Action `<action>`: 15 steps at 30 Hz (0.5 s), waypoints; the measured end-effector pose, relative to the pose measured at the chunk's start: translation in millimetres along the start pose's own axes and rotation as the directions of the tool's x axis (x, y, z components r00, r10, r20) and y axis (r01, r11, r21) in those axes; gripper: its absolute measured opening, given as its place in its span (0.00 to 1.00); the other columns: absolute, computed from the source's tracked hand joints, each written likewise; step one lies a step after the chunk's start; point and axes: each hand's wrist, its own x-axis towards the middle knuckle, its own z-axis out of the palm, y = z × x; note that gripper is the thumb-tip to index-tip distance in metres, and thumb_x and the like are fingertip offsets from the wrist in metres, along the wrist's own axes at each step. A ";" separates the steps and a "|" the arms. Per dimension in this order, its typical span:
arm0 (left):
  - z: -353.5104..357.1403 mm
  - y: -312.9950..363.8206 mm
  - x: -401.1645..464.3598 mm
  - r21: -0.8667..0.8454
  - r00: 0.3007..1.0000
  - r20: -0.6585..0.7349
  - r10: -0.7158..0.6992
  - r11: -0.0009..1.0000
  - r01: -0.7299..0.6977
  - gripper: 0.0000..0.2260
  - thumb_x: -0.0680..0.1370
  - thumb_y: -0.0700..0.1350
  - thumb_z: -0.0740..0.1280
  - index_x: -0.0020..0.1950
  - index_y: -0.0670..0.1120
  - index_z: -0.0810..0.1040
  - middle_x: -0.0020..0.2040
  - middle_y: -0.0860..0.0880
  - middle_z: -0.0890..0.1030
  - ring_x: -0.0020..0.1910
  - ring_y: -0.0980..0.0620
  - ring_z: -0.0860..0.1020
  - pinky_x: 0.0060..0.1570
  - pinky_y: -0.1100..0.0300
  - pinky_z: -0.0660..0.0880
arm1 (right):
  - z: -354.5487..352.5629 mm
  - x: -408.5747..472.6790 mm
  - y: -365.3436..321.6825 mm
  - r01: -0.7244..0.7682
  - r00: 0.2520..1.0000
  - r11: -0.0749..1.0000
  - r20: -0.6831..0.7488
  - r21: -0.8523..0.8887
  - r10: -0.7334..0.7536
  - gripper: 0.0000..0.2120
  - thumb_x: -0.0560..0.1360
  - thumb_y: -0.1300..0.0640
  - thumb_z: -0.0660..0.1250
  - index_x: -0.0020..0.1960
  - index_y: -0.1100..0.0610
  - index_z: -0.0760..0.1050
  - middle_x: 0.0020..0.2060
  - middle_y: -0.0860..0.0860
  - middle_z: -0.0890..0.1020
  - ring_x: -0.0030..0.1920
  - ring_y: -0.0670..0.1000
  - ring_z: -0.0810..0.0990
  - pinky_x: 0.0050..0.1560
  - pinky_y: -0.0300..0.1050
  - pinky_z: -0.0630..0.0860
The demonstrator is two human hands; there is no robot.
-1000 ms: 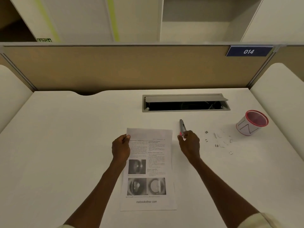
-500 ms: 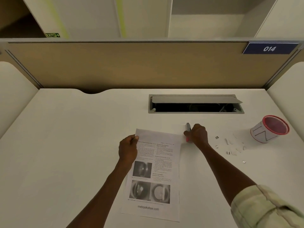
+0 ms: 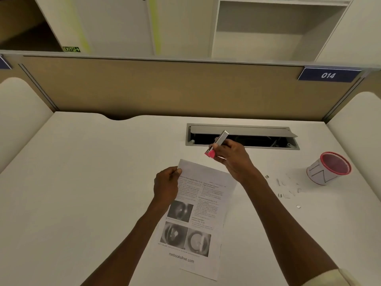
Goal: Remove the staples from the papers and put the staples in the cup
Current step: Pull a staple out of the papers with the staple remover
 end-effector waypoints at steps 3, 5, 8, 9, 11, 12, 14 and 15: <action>-0.3 6.7 -6.6 -0.010 0.998 0.001 0.061 0.998 -0.061 0.11 0.81 0.49 0.61 0.53 0.46 0.81 0.46 0.49 0.84 0.39 0.54 0.81 0.34 0.68 0.72 | 18.5 -18.0 -5.4 0.078 0.997 0.990 0.019 -0.121 -0.077 0.19 0.73 0.56 0.71 0.63 0.58 0.73 0.55 0.56 0.83 0.55 0.55 0.82 0.60 0.51 0.78; -1.8 12.5 -10.6 -0.015 0.996 -0.012 0.083 0.996 -0.083 0.11 0.81 0.48 0.61 0.54 0.46 0.82 0.44 0.51 0.83 0.37 0.58 0.79 0.31 0.73 0.71 | 27.5 -27.2 -6.2 0.122 0.992 0.972 0.034 -0.203 -0.118 0.19 0.73 0.55 0.72 0.61 0.57 0.74 0.55 0.55 0.83 0.55 0.55 0.82 0.59 0.52 0.78; -4.1 19.3 -15.0 -0.006 0.992 -0.032 0.125 0.992 -0.125 0.11 0.81 0.48 0.62 0.54 0.46 0.82 0.45 0.51 0.83 0.36 0.58 0.78 0.30 0.74 0.70 | 36.1 -38.3 -9.0 0.169 0.986 0.936 0.050 -0.310 -0.161 0.18 0.72 0.51 0.72 0.59 0.57 0.74 0.54 0.53 0.83 0.54 0.54 0.82 0.57 0.52 0.79; -5.0 20.5 -16.0 -0.006 0.990 -0.037 0.139 0.990 -0.140 0.10 0.81 0.48 0.62 0.54 0.46 0.82 0.44 0.51 0.83 0.36 0.57 0.79 0.31 0.74 0.70 | 37.7 -42.0 -10.4 0.177 0.984 0.930 0.059 -0.322 -0.166 0.18 0.72 0.51 0.72 0.58 0.57 0.75 0.53 0.53 0.83 0.52 0.54 0.82 0.55 0.52 0.79; -6.9 23.0 -17.9 -0.006 0.985 -0.050 0.164 0.986 -0.164 0.10 0.80 0.48 0.63 0.53 0.46 0.82 0.43 0.52 0.82 0.36 0.59 0.78 0.31 0.74 0.71 | 39.7 -48.3 -12.4 0.193 0.981 0.924 0.082 -0.330 -0.176 0.16 0.73 0.52 0.72 0.57 0.57 0.75 0.51 0.52 0.84 0.49 0.53 0.83 0.52 0.49 0.80; -7.2 24.3 -18.9 -0.005 0.983 -0.056 0.176 0.984 -0.177 0.10 0.80 0.48 0.63 0.53 0.46 0.82 0.43 0.53 0.82 0.35 0.60 0.78 0.30 0.74 0.72 | 40.0 -50.5 -13.0 0.200 0.980 0.920 0.089 -0.338 -0.180 0.16 0.73 0.52 0.72 0.57 0.57 0.75 0.51 0.51 0.84 0.49 0.52 0.83 0.52 0.48 0.80; -7.4 26.7 -20.8 -0.012 0.978 -0.064 0.200 0.979 -0.201 0.10 0.80 0.48 0.64 0.52 0.45 0.82 0.42 0.53 0.81 0.35 0.61 0.77 0.31 0.76 0.72 | 40.7 -53.2 -13.6 0.203 0.979 0.919 0.093 -0.339 -0.182 0.16 0.72 0.54 0.73 0.57 0.58 0.75 0.50 0.51 0.84 0.48 0.51 0.83 0.51 0.45 0.80; -7.1 27.5 -21.8 -0.019 0.976 -0.068 0.209 0.977 -0.210 0.10 0.80 0.48 0.64 0.52 0.45 0.82 0.41 0.52 0.81 0.35 0.61 0.77 0.31 0.76 0.71 | 40.9 -53.7 -13.3 0.199 0.980 0.923 0.091 -0.329 -0.179 0.16 0.72 0.54 0.73 0.57 0.58 0.76 0.50 0.52 0.85 0.48 0.51 0.83 0.51 0.44 0.79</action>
